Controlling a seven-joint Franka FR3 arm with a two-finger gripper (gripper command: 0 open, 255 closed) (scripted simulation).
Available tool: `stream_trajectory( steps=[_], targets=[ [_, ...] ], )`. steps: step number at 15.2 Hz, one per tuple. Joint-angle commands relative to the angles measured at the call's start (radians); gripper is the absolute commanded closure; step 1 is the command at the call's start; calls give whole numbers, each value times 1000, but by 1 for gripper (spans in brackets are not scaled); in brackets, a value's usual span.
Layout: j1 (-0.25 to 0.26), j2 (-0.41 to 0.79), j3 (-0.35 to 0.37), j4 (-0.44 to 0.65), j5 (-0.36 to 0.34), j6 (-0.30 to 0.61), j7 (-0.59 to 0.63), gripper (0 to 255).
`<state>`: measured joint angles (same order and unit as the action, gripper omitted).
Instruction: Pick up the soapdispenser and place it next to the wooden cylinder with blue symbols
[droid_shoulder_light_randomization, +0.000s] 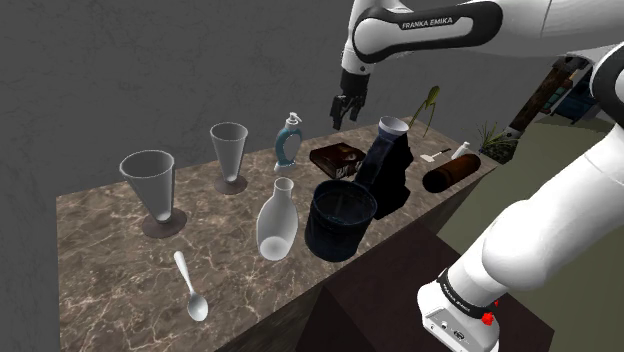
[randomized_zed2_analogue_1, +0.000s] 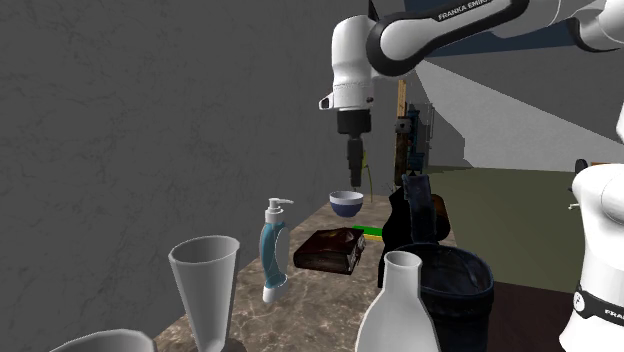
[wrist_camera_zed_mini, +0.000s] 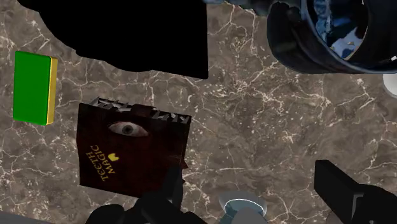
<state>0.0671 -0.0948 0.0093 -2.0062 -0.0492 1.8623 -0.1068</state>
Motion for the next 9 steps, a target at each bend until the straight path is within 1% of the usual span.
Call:
stream_trajectory(
  steps=[1,5,9],
  targets=[
    [7,76,7,72,1,10,8,0],
    [17,227,16,233,1,13,16,0],
    [28,385,24,423,-3,-7,22,0]
  ],
)
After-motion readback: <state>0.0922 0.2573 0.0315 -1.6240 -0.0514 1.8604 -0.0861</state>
